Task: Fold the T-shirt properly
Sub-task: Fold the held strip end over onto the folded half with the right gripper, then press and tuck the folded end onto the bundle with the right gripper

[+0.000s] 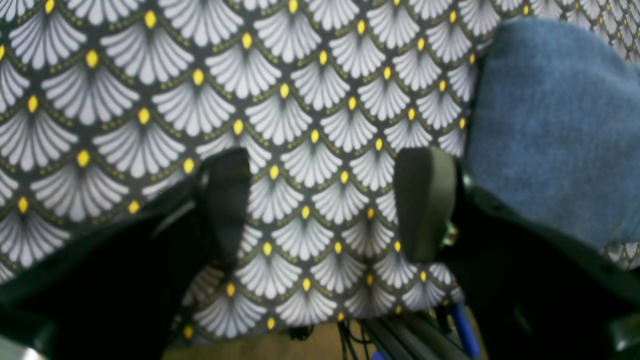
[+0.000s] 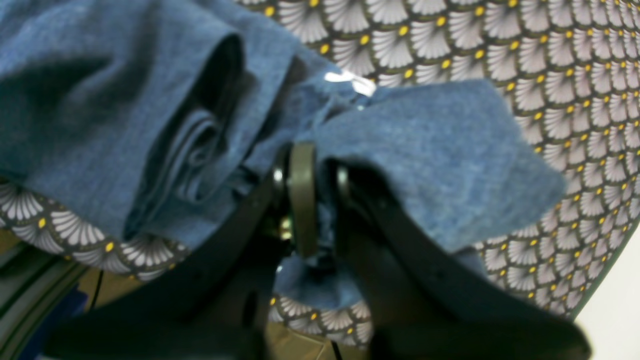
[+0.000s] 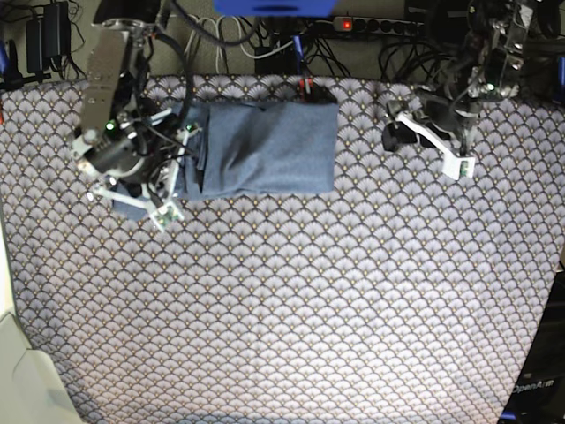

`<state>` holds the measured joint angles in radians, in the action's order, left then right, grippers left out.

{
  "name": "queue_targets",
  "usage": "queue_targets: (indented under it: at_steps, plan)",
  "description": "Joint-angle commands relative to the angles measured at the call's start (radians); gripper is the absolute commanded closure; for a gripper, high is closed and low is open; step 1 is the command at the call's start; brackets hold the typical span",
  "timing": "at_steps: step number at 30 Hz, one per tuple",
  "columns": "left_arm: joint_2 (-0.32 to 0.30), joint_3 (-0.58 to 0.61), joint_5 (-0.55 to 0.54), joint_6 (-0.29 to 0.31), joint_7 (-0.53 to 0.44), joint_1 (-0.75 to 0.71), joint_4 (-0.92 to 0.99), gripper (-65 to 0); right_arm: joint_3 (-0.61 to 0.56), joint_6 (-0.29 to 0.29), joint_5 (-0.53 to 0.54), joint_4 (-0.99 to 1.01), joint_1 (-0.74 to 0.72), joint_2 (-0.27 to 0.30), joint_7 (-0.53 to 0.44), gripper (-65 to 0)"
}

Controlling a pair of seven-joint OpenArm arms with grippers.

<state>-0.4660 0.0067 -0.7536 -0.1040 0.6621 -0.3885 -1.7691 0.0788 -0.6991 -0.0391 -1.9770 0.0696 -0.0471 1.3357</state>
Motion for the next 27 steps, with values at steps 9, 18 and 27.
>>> queue_targets:
  at_steps: [9,18,27]
  plan:
    - [-0.003,-0.127,-0.007,0.008,-0.014,-0.034,-0.013,-44.4,-0.115,0.001,0.014,-0.020,-0.012,-0.090,-0.014,0.0]
    - [0.000,-0.158,-0.007,0.008,-0.014,-0.046,-0.007,-44.4,-0.167,0.001,0.012,-0.020,-0.017,-0.102,-0.018,0.0]
    - [0.028,-0.159,-0.007,0.008,-0.014,-0.037,-0.008,-44.4,-0.162,0.001,0.012,-0.020,-0.014,-0.061,-0.025,0.0]
